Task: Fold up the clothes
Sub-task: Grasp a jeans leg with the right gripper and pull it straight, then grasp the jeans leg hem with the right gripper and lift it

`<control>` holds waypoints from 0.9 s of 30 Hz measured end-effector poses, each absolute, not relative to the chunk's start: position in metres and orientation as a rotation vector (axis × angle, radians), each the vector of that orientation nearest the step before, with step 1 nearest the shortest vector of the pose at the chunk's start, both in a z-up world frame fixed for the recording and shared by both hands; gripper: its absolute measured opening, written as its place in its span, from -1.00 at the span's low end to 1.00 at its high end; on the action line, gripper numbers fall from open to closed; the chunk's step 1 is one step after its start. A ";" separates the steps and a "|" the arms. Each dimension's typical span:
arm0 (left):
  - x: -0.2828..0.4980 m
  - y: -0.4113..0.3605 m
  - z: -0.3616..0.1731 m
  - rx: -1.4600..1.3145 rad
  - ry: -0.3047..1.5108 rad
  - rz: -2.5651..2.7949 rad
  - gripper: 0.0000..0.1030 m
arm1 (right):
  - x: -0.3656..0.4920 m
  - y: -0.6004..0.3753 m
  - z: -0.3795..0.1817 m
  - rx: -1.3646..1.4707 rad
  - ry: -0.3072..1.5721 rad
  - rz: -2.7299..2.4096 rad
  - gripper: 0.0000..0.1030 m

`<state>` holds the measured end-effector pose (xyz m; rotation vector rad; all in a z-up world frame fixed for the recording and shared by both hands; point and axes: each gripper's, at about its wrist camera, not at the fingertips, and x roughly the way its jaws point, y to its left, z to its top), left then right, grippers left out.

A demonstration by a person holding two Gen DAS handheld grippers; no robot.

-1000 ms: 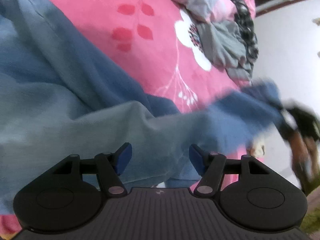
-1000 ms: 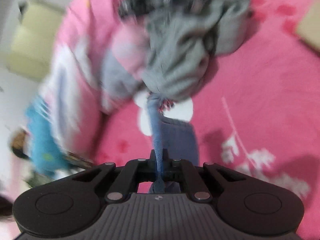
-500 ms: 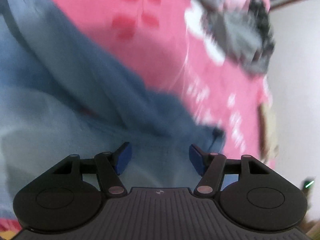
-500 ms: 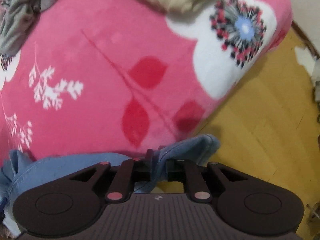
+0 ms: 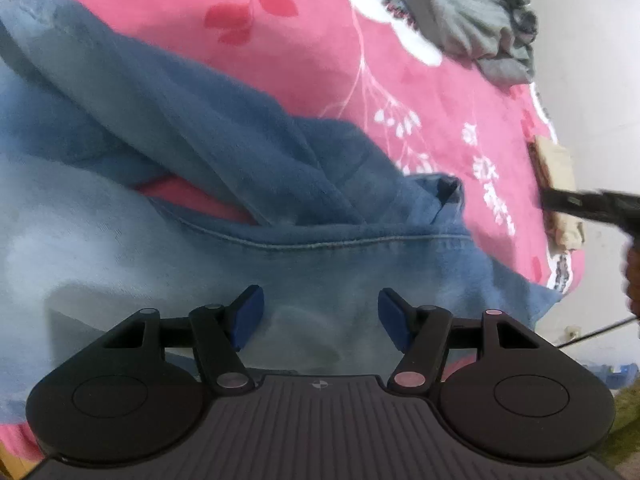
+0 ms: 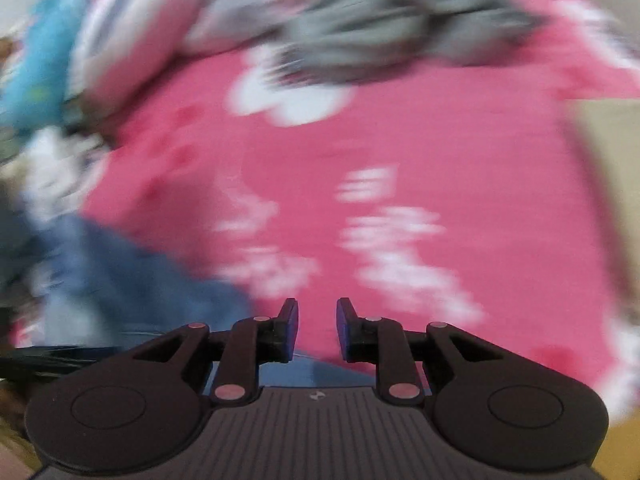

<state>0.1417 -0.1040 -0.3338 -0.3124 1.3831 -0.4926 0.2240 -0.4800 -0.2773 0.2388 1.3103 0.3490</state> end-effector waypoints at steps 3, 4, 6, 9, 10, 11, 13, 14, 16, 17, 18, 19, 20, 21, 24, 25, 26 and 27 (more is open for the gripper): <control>0.149 -0.094 -0.326 -0.354 1.322 -0.492 0.23 | 0.239 -0.434 -0.309 0.171 1.360 0.438 -0.56; 0.153 -0.091 -0.327 -0.370 1.305 -0.485 0.23 | 0.241 -0.428 -0.321 0.141 1.387 0.425 -0.56; 0.160 -0.088 -0.334 -0.373 1.303 -0.463 0.23 | 0.240 -0.420 -0.348 0.091 1.467 0.383 -0.56; 0.166 -0.083 -0.344 -0.385 1.305 -0.459 0.23 | 0.209 -0.433 -0.380 0.074 1.732 0.273 -0.59; 0.168 -0.082 -0.347 -0.392 1.305 -0.466 0.23 | 0.199 -0.436 -0.379 0.066 1.772 0.247 -0.59; 0.169 -0.082 -0.350 -0.395 1.313 -0.469 0.24 | 0.193 -0.437 -0.370 0.048 1.765 0.226 -0.59; 0.172 -0.084 -0.357 -0.405 1.331 -0.480 0.25 | 0.191 -0.432 -0.345 0.002 1.687 0.198 -0.56; 0.172 -0.084 -0.361 -0.416 1.345 -0.505 0.26 | 0.195 -0.425 -0.330 -0.023 1.619 0.205 -0.56; 0.169 -0.087 -0.367 -0.412 1.383 -0.556 0.27 | 0.206 -0.402 -0.303 -0.032 1.477 0.289 -0.56; 0.165 -0.088 -0.369 -0.393 1.395 -0.573 0.27 | 0.213 -0.387 -0.295 -0.010 1.432 0.348 -0.56; 0.161 -0.090 -0.371 -0.374 1.408 -0.590 0.28 | 0.220 -0.372 -0.291 0.020 1.402 0.406 -0.55; 0.156 -0.090 -0.372 -0.358 1.419 -0.605 0.28 | 0.226 -0.357 -0.290 0.052 1.384 0.458 -0.51; 0.152 -0.090 -0.373 -0.356 1.427 -0.613 0.28 | 0.229 -0.340 -0.294 0.085 1.378 0.505 -0.38; 0.148 -0.088 -0.374 -0.357 1.433 -0.618 0.29 | 0.233 -0.324 -0.298 0.118 1.370 0.553 -0.27; 0.141 -0.080 -0.377 -0.400 1.430 -0.619 0.29 | 0.238 -0.282 -0.318 0.145 1.386 0.648 -0.22; 0.140 -0.078 -0.378 -0.411 1.428 -0.621 0.29 | 0.238 -0.270 -0.327 0.140 1.398 0.663 -0.22; 0.140 -0.075 -0.379 -0.421 1.425 -0.622 0.29 | 0.238 -0.259 -0.334 0.137 1.409 0.669 -0.22; 0.140 -0.073 -0.380 -0.432 1.424 -0.623 0.29 | 0.237 -0.249 -0.339 0.144 1.420 0.675 -0.22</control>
